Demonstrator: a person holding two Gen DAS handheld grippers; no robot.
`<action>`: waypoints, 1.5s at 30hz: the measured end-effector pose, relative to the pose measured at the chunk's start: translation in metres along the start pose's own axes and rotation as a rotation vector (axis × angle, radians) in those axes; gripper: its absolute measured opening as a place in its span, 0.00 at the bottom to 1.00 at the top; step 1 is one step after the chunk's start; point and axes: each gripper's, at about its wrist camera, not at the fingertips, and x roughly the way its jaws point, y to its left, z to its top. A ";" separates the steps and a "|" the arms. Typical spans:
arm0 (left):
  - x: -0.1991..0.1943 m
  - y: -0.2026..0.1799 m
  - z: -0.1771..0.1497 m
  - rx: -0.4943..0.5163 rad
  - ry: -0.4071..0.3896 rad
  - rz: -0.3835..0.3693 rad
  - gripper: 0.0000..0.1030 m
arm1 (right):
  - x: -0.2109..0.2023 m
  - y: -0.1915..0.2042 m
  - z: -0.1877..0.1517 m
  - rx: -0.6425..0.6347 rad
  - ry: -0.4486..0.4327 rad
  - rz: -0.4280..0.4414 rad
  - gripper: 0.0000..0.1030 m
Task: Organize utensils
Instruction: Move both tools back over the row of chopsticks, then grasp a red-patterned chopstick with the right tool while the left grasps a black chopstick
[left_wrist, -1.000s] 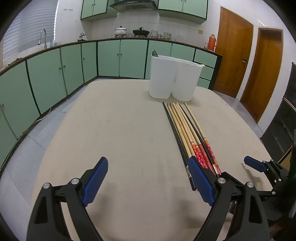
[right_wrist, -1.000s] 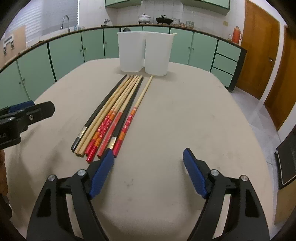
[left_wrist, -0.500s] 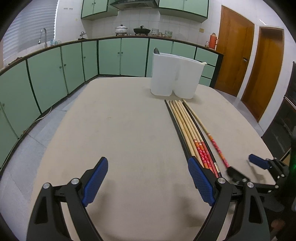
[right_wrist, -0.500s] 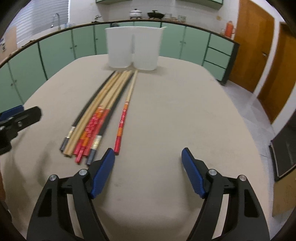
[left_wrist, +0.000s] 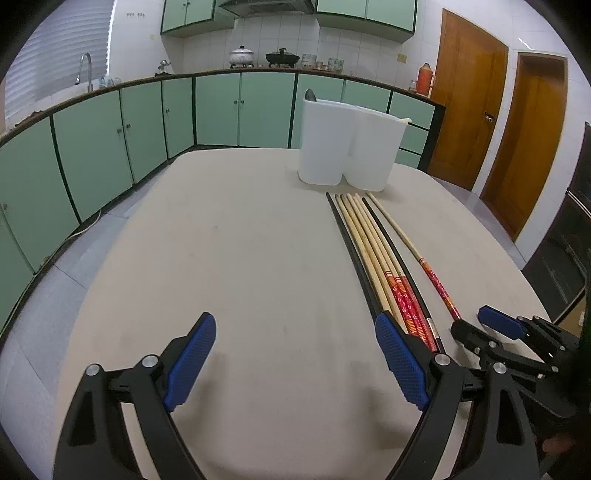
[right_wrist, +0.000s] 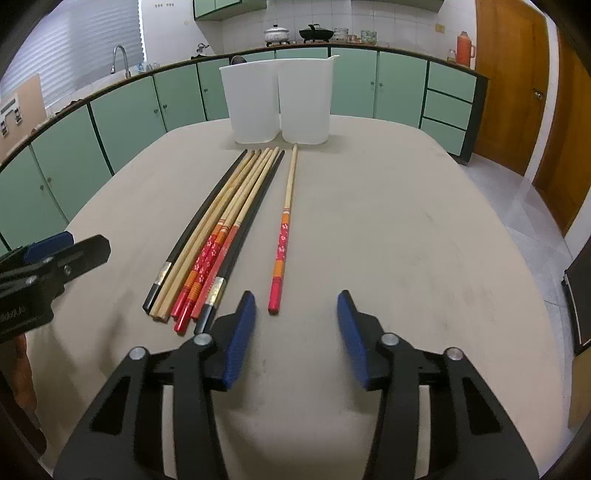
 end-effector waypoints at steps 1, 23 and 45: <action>0.000 0.000 0.000 0.000 0.001 -0.001 0.84 | 0.001 0.001 0.001 -0.003 0.000 0.000 0.36; 0.012 -0.031 -0.021 0.106 0.094 0.003 0.84 | -0.012 -0.022 -0.008 0.051 0.004 0.003 0.05; 0.020 -0.031 -0.017 0.106 0.090 0.029 0.64 | -0.008 -0.023 -0.009 0.057 -0.007 0.015 0.07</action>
